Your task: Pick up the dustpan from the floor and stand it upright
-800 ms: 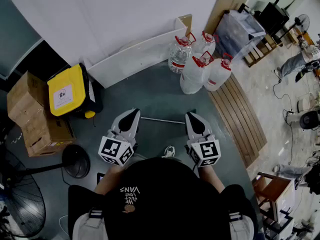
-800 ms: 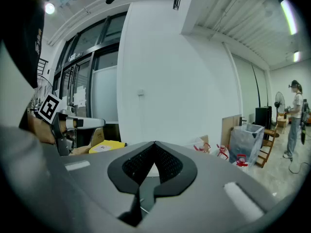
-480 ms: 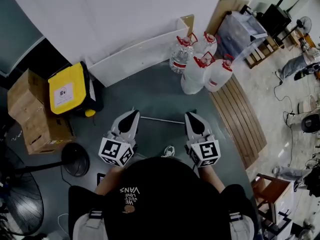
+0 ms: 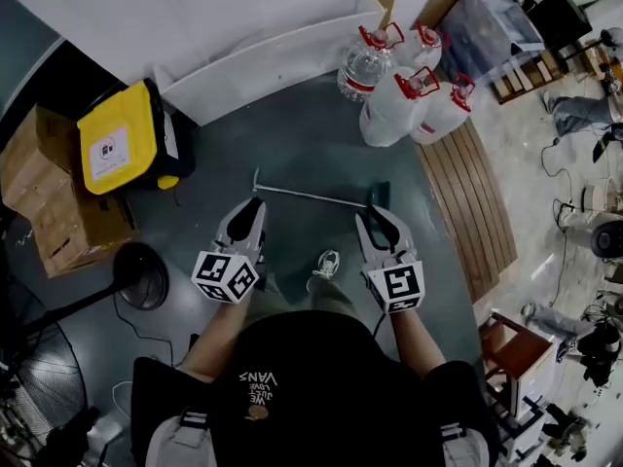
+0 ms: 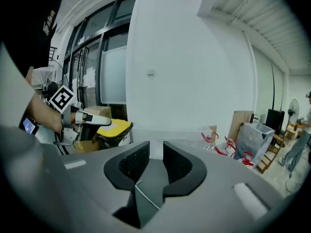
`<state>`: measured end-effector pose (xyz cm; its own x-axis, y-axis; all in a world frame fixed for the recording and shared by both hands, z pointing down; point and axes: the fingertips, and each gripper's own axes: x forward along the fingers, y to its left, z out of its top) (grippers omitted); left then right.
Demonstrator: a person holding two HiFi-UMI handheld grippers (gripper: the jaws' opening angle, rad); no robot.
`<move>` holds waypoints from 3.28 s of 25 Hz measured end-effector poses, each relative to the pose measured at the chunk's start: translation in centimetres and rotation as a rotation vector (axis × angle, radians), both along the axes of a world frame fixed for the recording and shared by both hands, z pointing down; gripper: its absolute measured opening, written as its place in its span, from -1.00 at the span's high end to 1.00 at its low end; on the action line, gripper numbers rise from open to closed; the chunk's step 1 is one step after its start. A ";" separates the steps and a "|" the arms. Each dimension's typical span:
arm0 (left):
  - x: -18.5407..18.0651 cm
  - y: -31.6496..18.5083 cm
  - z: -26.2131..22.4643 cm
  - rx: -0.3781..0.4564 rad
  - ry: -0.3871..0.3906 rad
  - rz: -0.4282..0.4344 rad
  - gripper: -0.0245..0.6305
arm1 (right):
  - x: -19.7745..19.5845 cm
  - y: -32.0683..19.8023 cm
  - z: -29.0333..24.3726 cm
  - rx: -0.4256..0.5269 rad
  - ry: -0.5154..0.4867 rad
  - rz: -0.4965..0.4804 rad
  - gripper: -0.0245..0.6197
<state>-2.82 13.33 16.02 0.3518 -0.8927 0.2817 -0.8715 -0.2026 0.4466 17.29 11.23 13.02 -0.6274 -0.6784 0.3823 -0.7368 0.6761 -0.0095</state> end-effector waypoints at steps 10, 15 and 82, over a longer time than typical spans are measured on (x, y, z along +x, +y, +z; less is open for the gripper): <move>-2.0 -3.5 17.0 -0.193 -0.001 0.040 0.41 | -3.0 -3.7 16.5 -0.149 0.188 -0.104 0.53; -2.2 -3.8 26.6 -0.323 0.052 0.021 0.40 | -2.3 -3.9 26.1 -0.191 0.351 -0.136 0.43; -4.5 -12.4 65.5 -0.507 0.414 -0.165 0.02 | -0.1 -3.7 77.1 -0.450 0.795 -0.600 0.70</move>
<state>-7.30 0.95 81.53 0.3910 -0.7369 0.5515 -0.6095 0.2417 0.7550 17.14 7.56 90.13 -0.2736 -0.0410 0.9610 -0.1938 0.9810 -0.0133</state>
